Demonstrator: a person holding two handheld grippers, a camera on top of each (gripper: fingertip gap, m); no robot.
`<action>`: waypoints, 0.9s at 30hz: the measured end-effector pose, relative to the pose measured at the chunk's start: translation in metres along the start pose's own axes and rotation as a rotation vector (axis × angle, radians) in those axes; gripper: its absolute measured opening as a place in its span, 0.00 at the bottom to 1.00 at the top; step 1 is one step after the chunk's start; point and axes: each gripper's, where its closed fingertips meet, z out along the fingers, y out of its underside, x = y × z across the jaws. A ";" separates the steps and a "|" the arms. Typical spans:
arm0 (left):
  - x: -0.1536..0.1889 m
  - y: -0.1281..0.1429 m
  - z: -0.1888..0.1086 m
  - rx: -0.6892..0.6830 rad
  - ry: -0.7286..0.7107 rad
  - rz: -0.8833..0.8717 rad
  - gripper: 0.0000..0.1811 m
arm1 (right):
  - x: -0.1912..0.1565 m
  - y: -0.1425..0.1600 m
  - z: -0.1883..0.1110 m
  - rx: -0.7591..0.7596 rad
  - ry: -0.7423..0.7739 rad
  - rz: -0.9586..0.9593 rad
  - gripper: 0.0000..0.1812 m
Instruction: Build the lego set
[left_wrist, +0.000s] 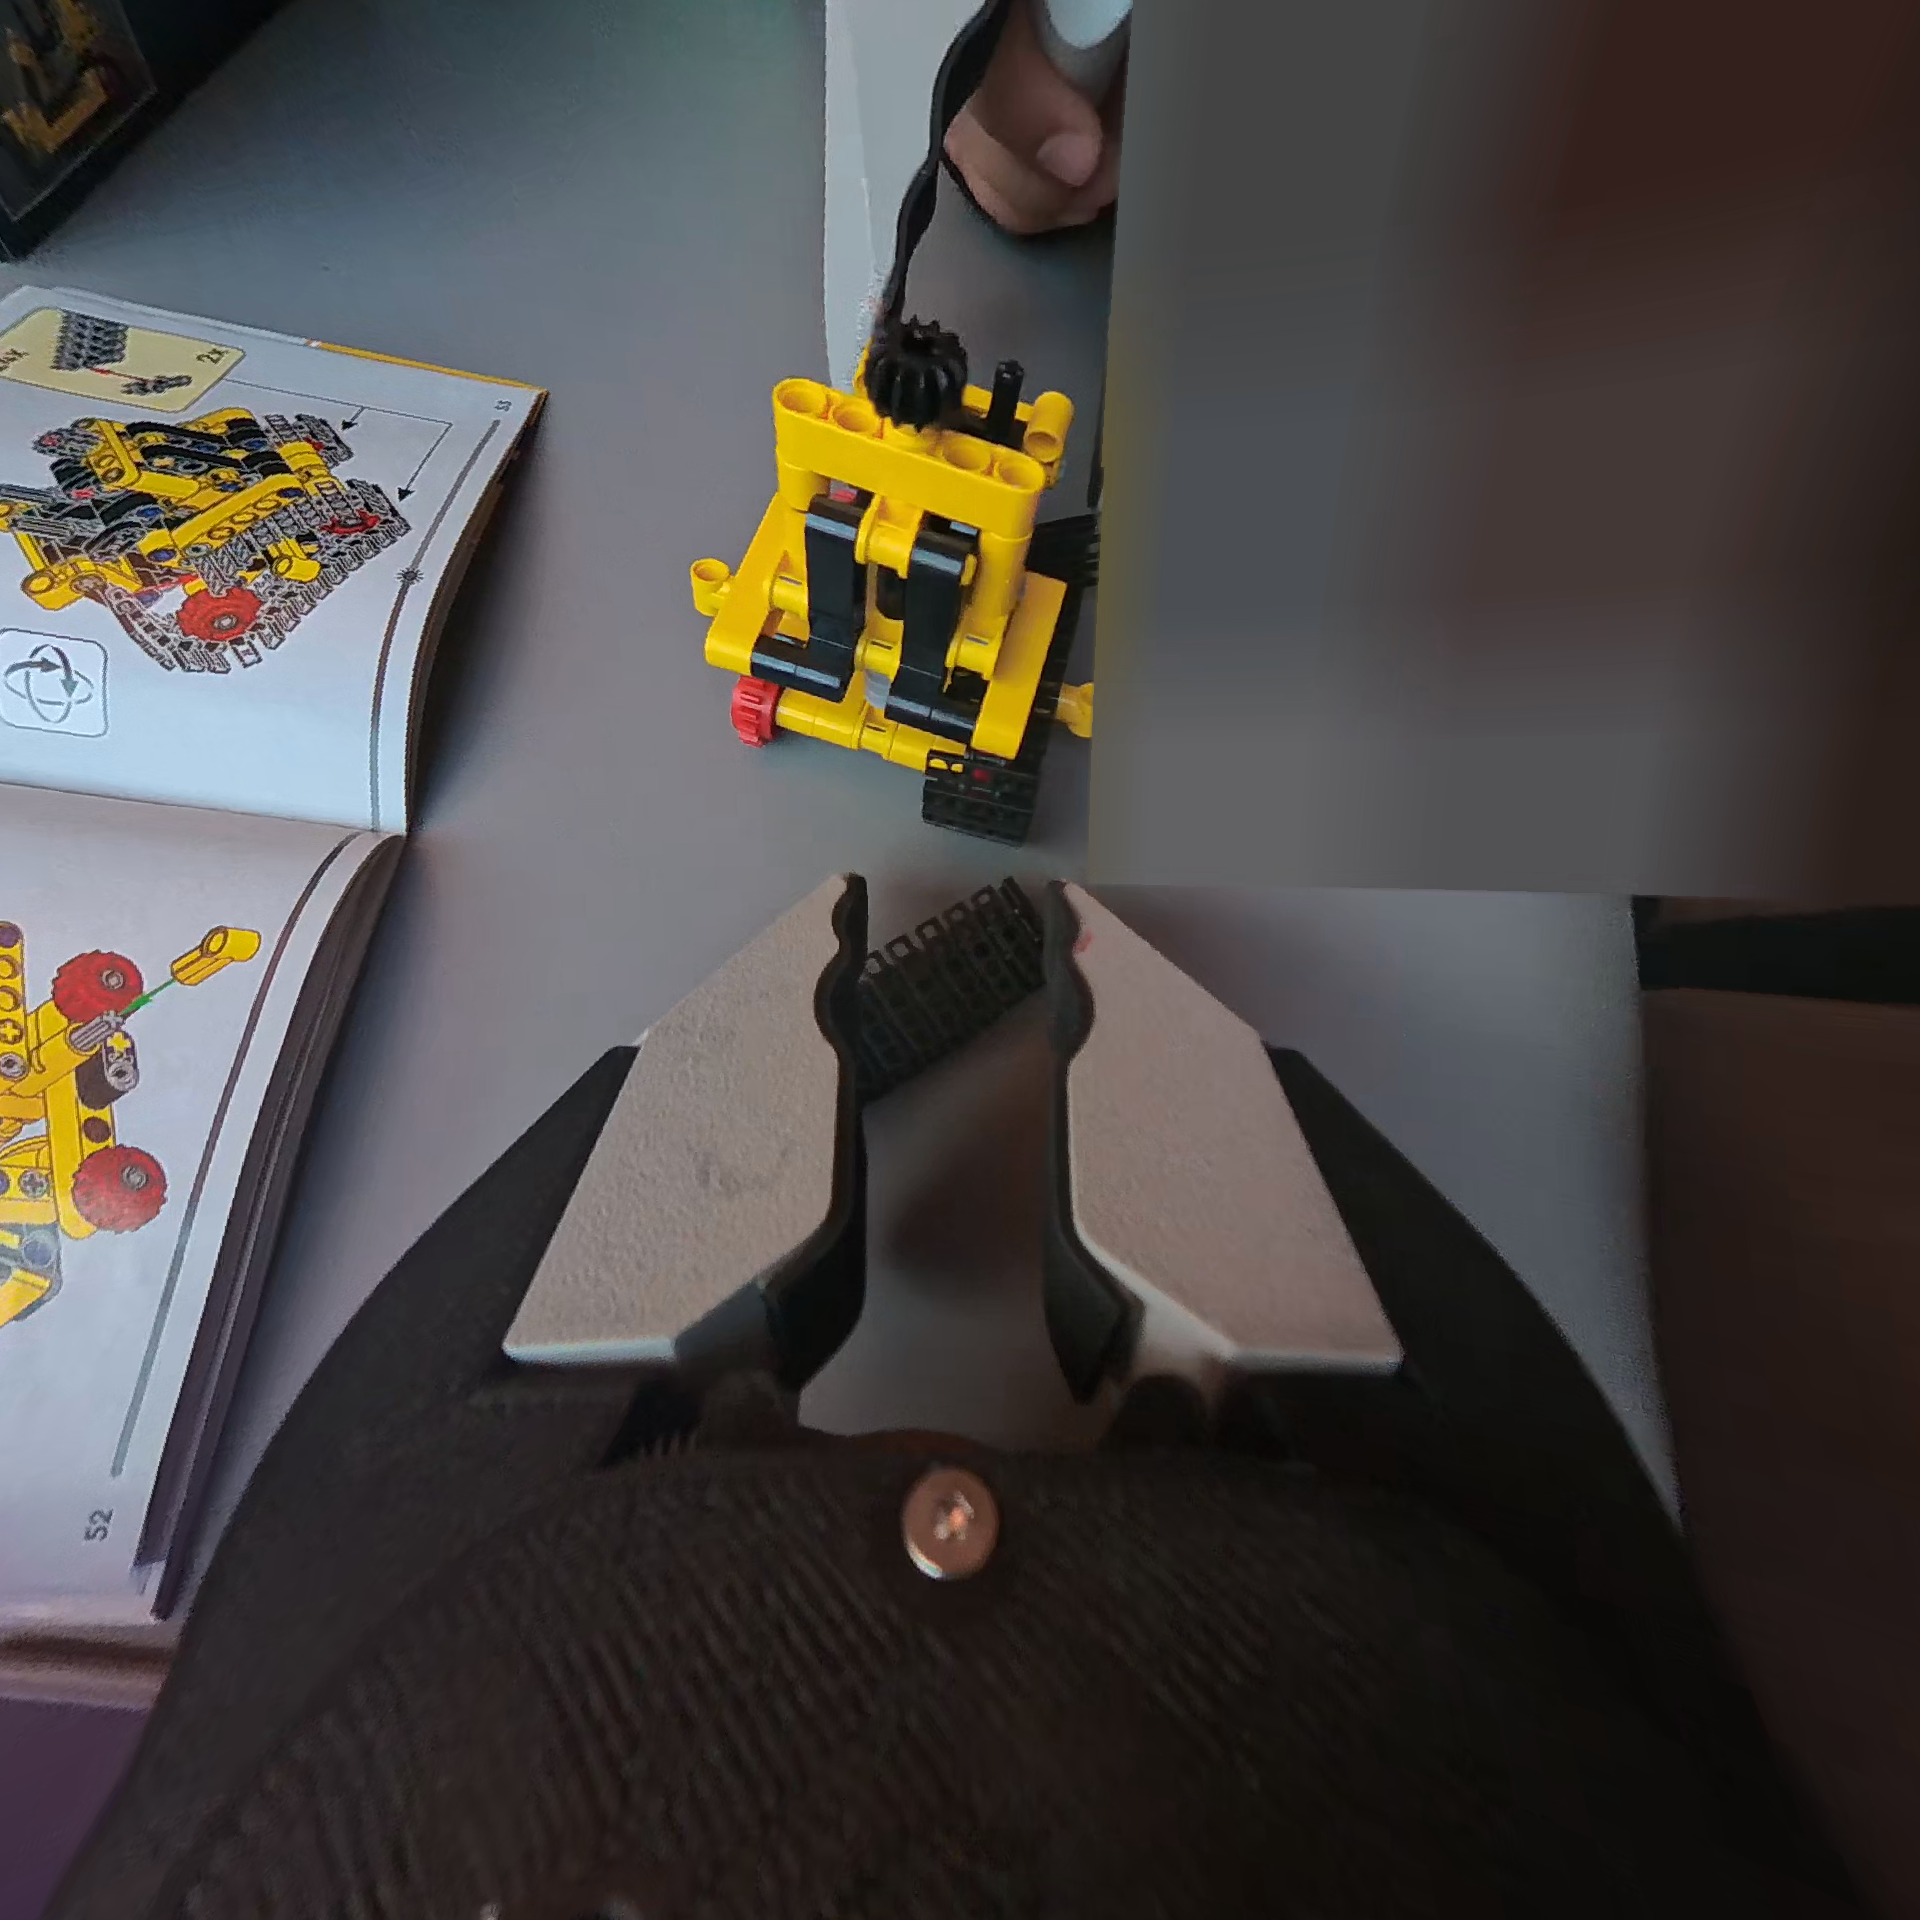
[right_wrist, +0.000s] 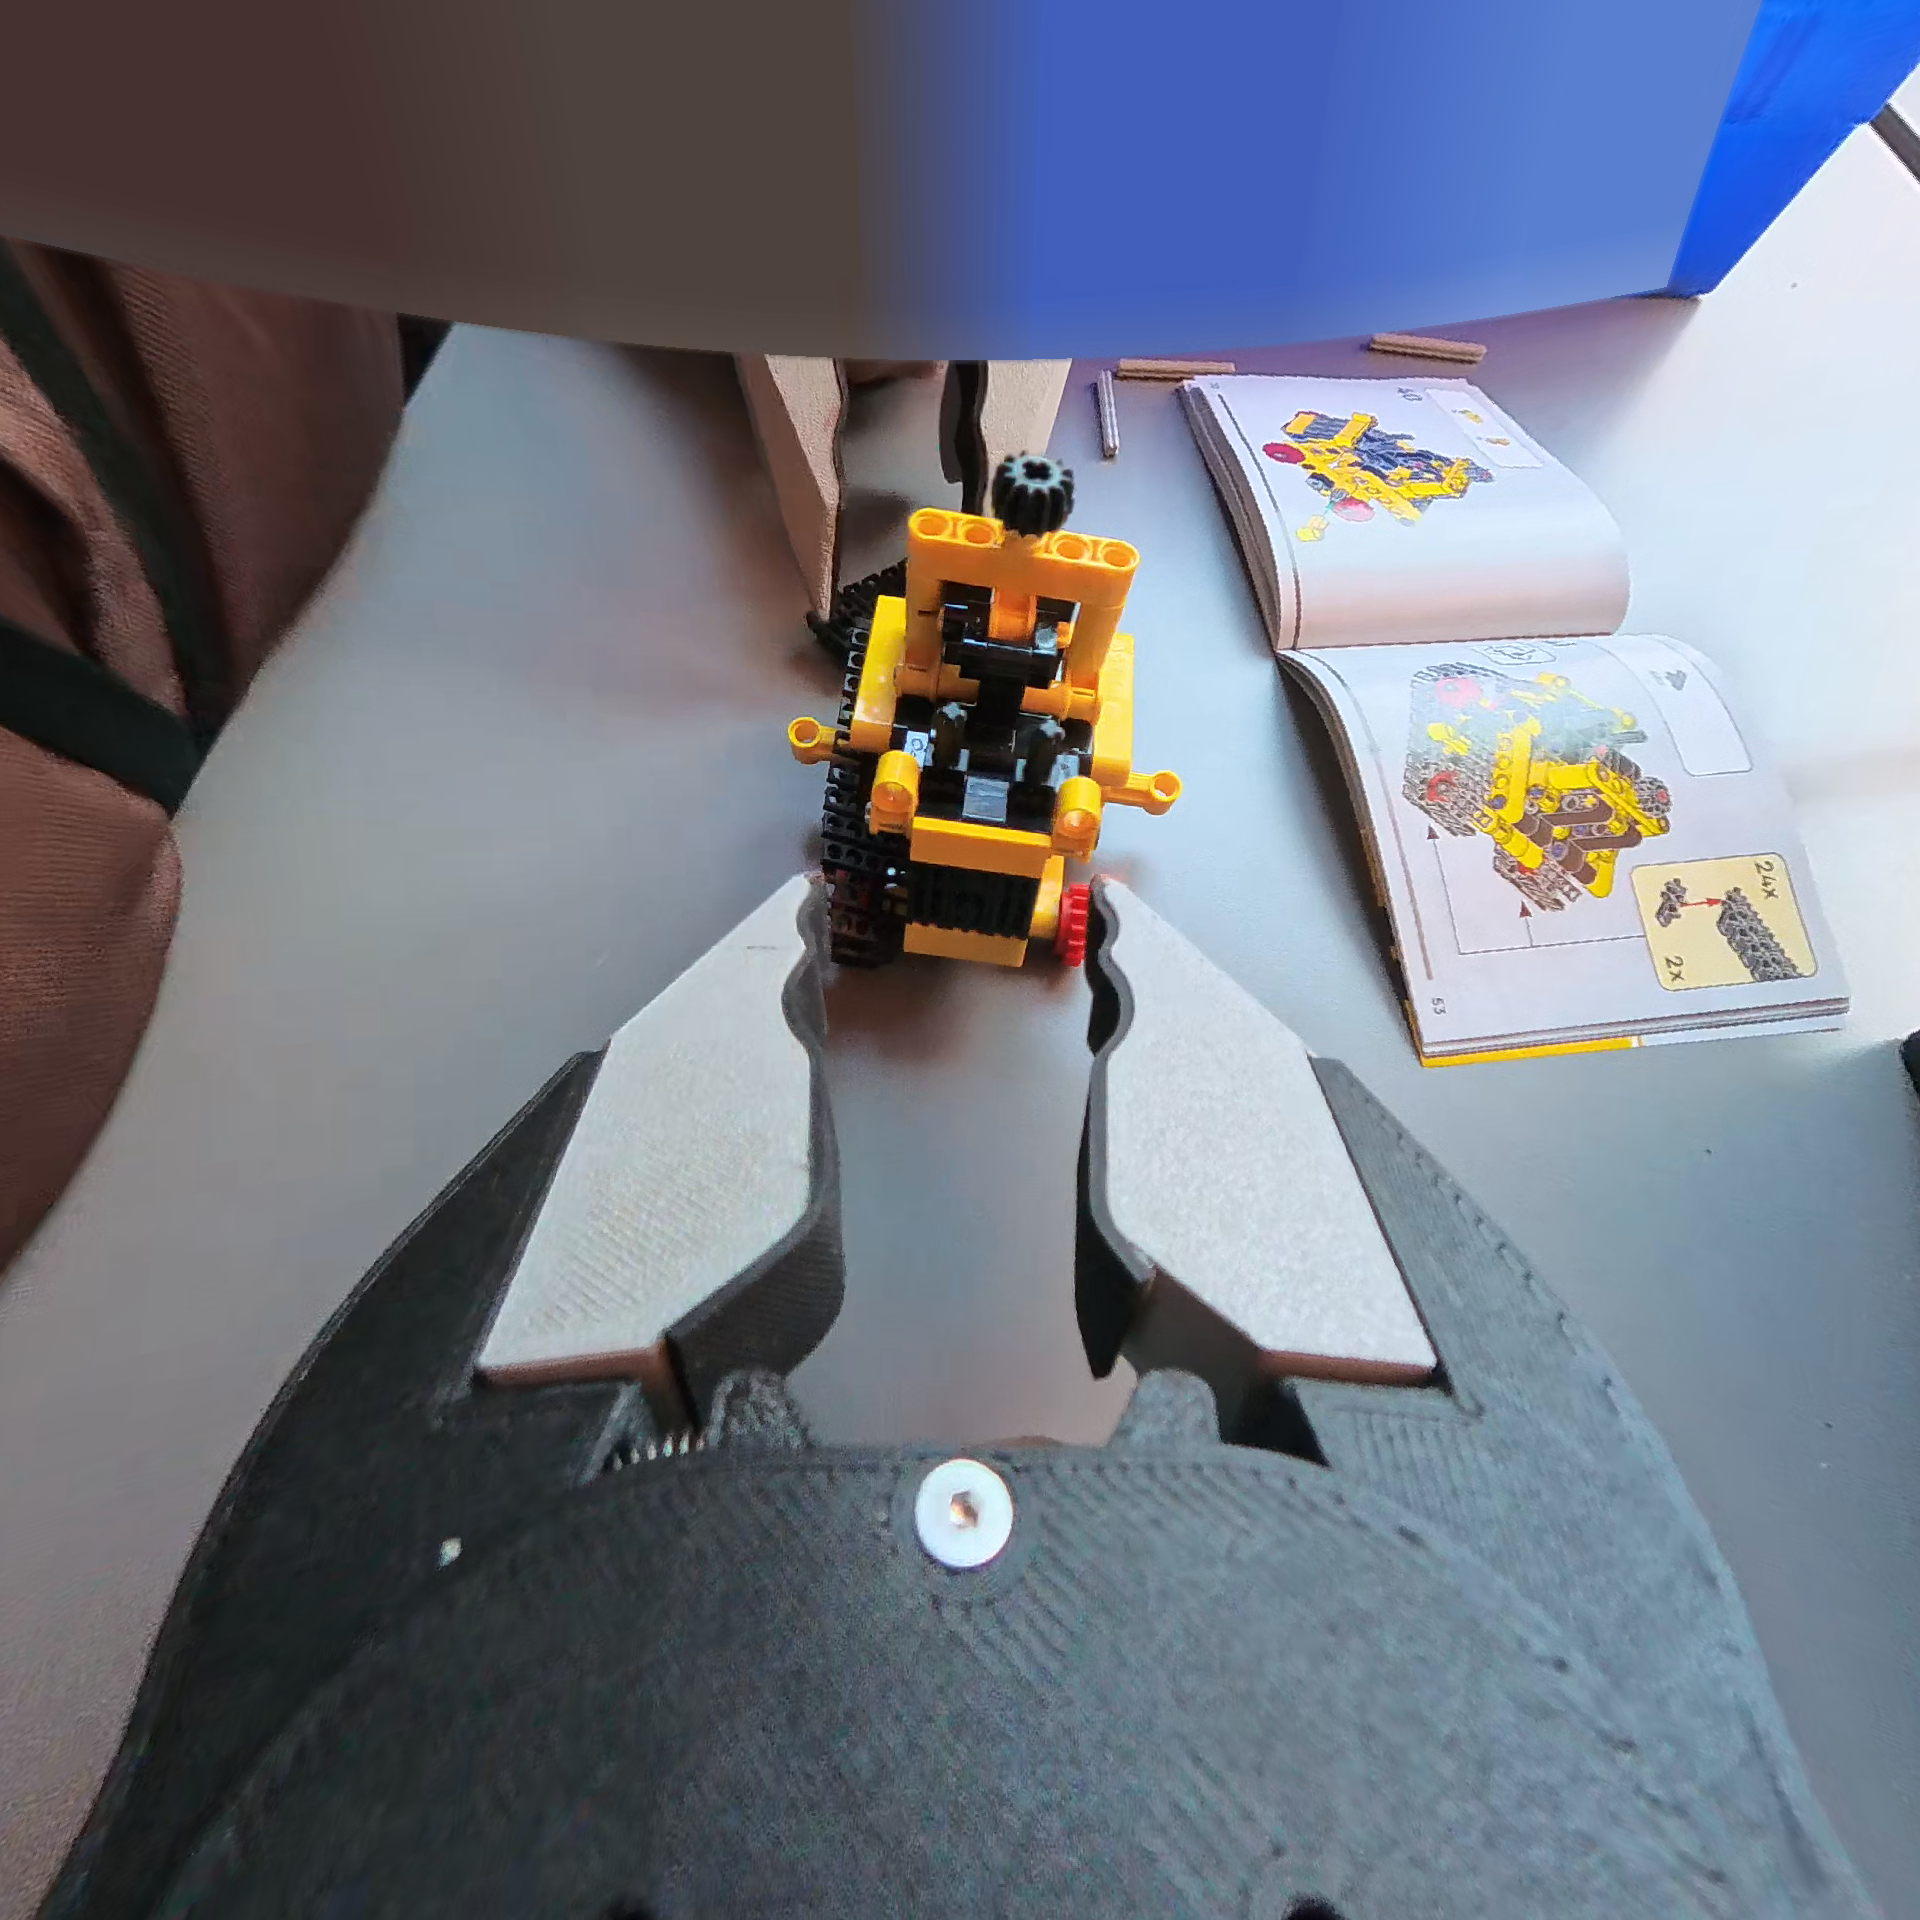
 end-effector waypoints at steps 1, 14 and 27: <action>0.000 0.000 0.000 -0.004 -0.008 0.007 0.17 | 0.000 0.001 0.001 -0.007 0.003 -0.003 0.25; -0.011 -0.003 0.002 -0.008 -0.170 0.111 0.22 | 0.007 0.006 0.007 -0.057 0.040 0.030 0.22; -0.008 -0.012 -0.004 0.066 -0.165 0.152 0.16 | -0.003 0.006 0.011 -0.073 -0.003 0.122 0.29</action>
